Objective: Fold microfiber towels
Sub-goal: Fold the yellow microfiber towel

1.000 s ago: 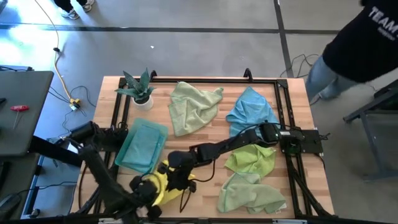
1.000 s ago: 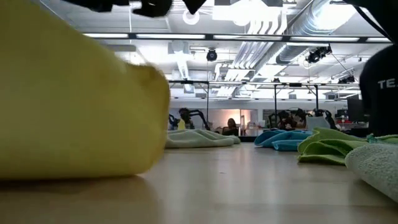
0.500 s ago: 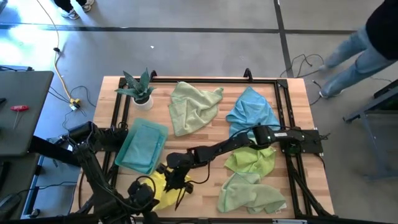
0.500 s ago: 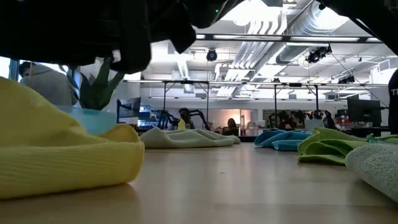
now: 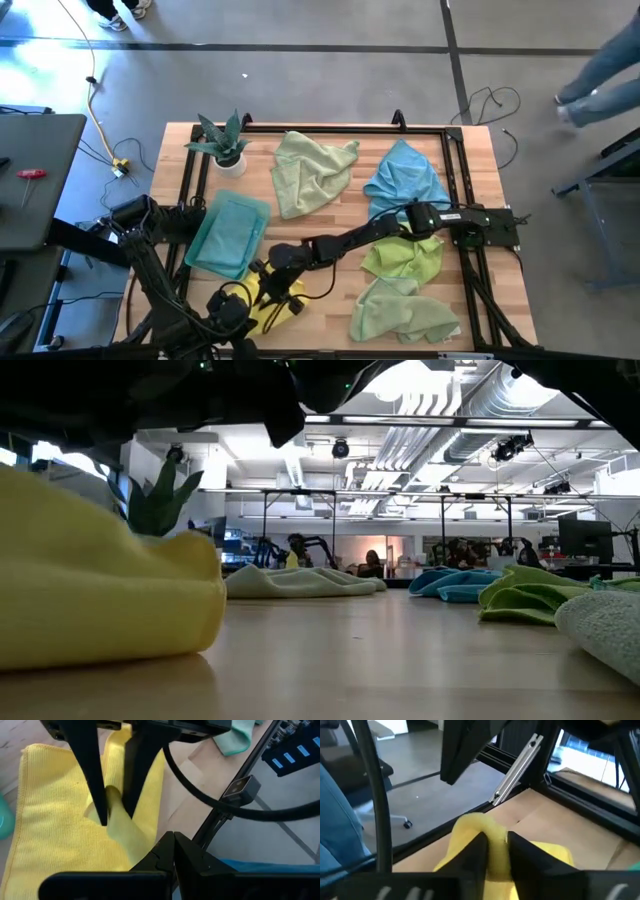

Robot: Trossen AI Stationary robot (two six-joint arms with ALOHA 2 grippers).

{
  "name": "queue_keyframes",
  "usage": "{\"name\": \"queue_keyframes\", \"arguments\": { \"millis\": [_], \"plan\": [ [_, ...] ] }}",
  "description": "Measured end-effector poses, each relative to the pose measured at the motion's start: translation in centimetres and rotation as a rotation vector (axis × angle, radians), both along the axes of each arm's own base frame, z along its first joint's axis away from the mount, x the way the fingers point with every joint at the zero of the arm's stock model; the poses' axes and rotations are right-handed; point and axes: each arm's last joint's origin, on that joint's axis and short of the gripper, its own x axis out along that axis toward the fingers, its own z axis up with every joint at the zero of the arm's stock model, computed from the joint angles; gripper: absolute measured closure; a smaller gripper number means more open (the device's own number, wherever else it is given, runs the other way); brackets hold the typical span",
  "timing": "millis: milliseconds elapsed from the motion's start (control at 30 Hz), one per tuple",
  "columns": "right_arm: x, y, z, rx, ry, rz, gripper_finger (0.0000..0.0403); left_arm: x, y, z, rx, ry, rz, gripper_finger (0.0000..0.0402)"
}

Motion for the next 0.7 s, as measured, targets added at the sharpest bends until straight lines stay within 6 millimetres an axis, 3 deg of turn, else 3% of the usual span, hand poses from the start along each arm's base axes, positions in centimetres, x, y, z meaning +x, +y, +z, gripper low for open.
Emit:
{"name": "queue_keyframes", "arguments": {
  "millis": [267,533,700],
  "plan": [
    [0.0,-0.4,1.3,0.020,0.032,-0.135,0.0259,-0.1,-0.1,0.0,-0.005,0.002,-0.002,0.0401],
    [-1.5,-5.7,7.1,0.020,0.206,-0.245,0.0245,-1.0,-0.7,0.0,-0.017,-0.002,-0.010,0.0401],
    [-3.0,-7.7,6.5,0.094,0.517,-0.196,0.0245,-1.3,-0.6,-0.4,-0.022,-0.002,0.036,0.0401]
  ]
}}
